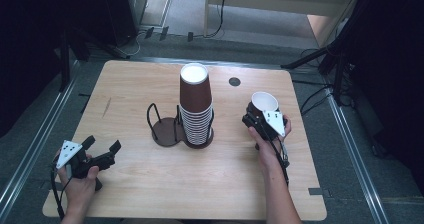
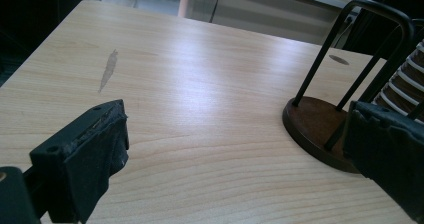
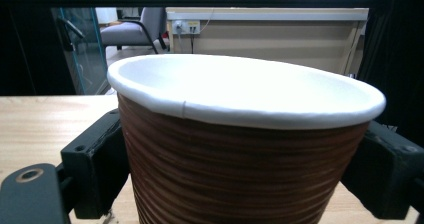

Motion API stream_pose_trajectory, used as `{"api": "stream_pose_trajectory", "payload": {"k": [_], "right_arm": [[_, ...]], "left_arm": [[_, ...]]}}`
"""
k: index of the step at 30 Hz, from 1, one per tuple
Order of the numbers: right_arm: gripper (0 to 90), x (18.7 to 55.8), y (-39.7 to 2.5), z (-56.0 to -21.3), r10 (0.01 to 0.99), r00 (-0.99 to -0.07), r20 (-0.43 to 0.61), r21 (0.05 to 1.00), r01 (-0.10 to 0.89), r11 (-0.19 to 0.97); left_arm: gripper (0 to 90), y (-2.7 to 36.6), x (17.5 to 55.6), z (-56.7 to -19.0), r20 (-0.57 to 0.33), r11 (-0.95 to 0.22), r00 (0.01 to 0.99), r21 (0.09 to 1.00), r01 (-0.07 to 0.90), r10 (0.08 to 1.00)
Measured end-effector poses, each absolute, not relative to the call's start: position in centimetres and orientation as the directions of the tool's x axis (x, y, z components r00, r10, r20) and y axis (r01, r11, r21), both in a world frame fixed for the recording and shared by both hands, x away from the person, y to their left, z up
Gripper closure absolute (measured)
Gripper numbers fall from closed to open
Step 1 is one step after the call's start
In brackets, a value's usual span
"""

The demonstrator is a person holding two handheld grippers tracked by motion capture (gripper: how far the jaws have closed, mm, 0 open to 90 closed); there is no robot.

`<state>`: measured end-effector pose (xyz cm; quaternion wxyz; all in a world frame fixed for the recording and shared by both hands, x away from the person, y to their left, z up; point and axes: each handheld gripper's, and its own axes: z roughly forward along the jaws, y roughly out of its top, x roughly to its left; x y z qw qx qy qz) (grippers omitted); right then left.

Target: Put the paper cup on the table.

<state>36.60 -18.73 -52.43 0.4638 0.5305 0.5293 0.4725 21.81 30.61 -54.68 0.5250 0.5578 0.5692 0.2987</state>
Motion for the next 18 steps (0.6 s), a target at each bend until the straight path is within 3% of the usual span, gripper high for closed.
{"api": "stream_pose_trajectory", "payload": {"k": [18], "right_arm": [[9.4,36.5,-17.7,-53.5,1.000,-0.029,-0.012,0.985,0.173,0.017]], "left_arm": [[0.0,30.7,22.0,-54.8,-0.271,0.205,0.171,0.922,0.328,0.947]]}}
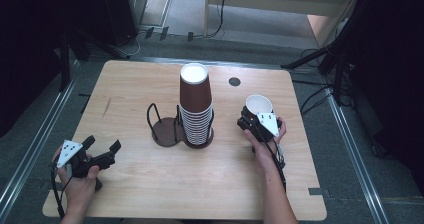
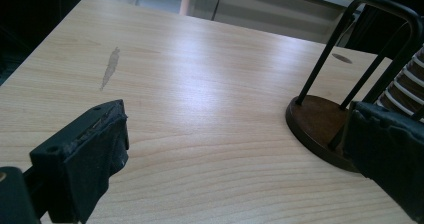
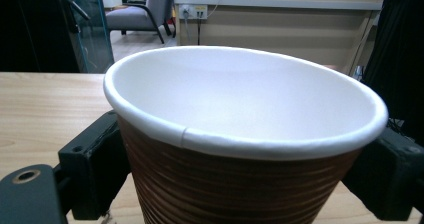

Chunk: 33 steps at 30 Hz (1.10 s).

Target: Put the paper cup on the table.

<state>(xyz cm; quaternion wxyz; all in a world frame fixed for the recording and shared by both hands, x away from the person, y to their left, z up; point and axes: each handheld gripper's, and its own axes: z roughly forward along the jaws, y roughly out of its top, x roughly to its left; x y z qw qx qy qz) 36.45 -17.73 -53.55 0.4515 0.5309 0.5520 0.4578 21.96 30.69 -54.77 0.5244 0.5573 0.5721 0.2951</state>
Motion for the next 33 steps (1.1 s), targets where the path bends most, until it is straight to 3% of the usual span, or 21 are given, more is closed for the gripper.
{"api": "stream_pose_trajectory", "payload": {"k": [11,16,33], "right_arm": [[7.8,36.2,-18.0,-53.8,0.999,-0.046,-0.014,0.982,0.186,0.022],[0.2,36.0,-17.8,-53.7,0.998,-0.067,-0.005,0.981,0.196,0.019],[0.0,34.4,-17.8,-51.9,0.993,-0.113,-0.040,0.976,0.209,0.063]], "left_arm": [[0.0,30.6,22.0,-54.8,-0.261,0.196,0.167,0.924,0.327,0.951],[0.0,30.6,22.0,-54.9,-0.260,0.195,0.168,0.925,0.327,0.951],[0.0,30.6,22.0,-54.8,-0.256,0.189,0.171,0.925,0.329,0.952]]}}
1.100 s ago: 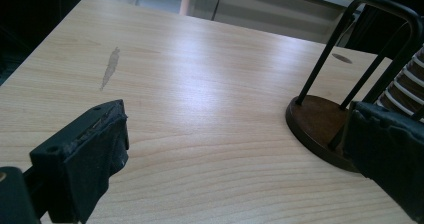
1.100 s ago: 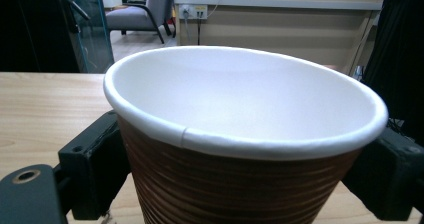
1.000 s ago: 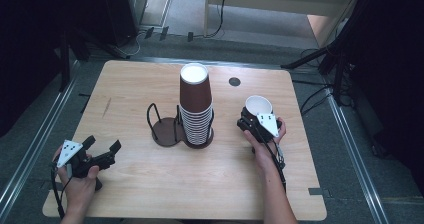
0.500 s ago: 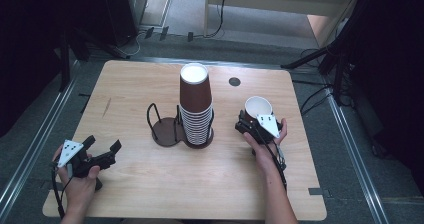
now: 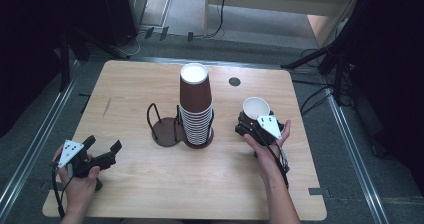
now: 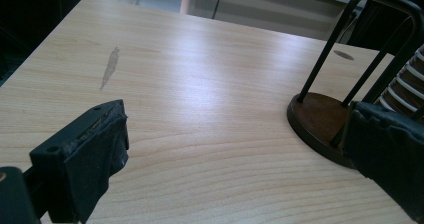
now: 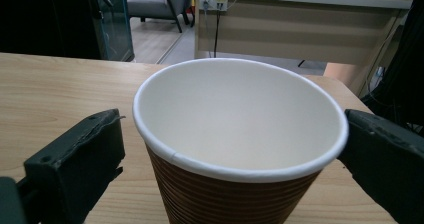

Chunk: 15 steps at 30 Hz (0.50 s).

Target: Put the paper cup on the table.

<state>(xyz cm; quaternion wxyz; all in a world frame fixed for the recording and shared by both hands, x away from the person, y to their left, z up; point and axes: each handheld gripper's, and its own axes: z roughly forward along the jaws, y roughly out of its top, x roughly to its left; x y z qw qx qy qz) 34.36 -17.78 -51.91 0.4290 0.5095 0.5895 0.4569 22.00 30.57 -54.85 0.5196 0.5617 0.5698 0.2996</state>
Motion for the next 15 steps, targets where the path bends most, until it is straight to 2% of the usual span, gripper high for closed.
{"api": "stream_pose_trajectory", "payload": {"k": [15], "right_arm": [[0.0,32.1,-18.6,-50.0,0.993,-0.115,-0.015,0.983,0.178,0.035]], "left_arm": [[0.0,30.5,22.0,-54.8,-0.257,0.191,0.170,0.924,0.331,0.951]]}}
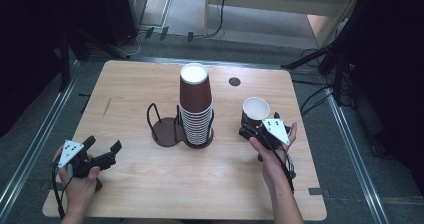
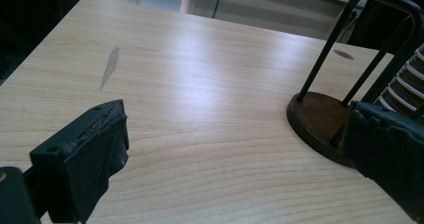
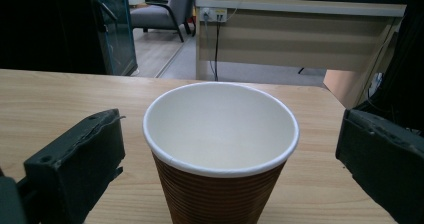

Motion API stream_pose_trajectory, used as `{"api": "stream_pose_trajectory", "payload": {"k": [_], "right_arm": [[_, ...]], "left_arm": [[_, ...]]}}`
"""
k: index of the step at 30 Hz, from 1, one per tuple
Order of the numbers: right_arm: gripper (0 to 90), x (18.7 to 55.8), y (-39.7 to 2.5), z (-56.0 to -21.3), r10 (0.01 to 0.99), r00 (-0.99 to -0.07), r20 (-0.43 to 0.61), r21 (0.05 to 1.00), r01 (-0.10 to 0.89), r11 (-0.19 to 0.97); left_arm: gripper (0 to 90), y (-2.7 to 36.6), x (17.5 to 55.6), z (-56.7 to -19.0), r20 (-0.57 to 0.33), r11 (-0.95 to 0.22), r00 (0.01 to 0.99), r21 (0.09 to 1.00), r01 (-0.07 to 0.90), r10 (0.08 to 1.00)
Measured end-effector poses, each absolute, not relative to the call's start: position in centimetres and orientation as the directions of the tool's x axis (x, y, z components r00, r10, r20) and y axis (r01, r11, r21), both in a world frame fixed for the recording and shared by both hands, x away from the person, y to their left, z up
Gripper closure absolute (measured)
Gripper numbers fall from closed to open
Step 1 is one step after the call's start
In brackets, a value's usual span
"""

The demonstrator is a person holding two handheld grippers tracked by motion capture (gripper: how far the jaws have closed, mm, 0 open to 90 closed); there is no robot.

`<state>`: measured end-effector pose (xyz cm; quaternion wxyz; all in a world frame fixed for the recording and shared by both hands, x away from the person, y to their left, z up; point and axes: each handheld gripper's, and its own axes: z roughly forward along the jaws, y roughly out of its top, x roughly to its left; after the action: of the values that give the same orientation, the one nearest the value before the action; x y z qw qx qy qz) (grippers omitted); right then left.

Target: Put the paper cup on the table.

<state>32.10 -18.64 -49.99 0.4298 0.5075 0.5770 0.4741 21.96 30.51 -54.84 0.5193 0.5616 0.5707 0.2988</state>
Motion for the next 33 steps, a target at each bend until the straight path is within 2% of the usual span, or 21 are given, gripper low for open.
{"api": "stream_pose_trajectory", "payload": {"k": [15,26,33], "right_arm": [[0.0,29.7,-19.5,-49.3,0.992,-0.124,-0.015,0.989,0.143,0.033],[0.0,28.0,-21.4,-49.9,0.996,-0.084,-0.018,0.989,0.144,0.030],[0.0,26.9,-22.5,-50.3,0.996,-0.093,-0.002,0.988,0.151,0.017]], "left_arm": [[0.0,30.5,21.9,-54.8,-0.257,0.191,0.170,0.924,0.331,0.951],[0.0,30.5,21.9,-54.8,-0.255,0.189,0.167,0.924,0.332,0.952],[0.0,30.5,21.9,-54.8,-0.254,0.188,0.167,0.924,0.333,0.953]]}}
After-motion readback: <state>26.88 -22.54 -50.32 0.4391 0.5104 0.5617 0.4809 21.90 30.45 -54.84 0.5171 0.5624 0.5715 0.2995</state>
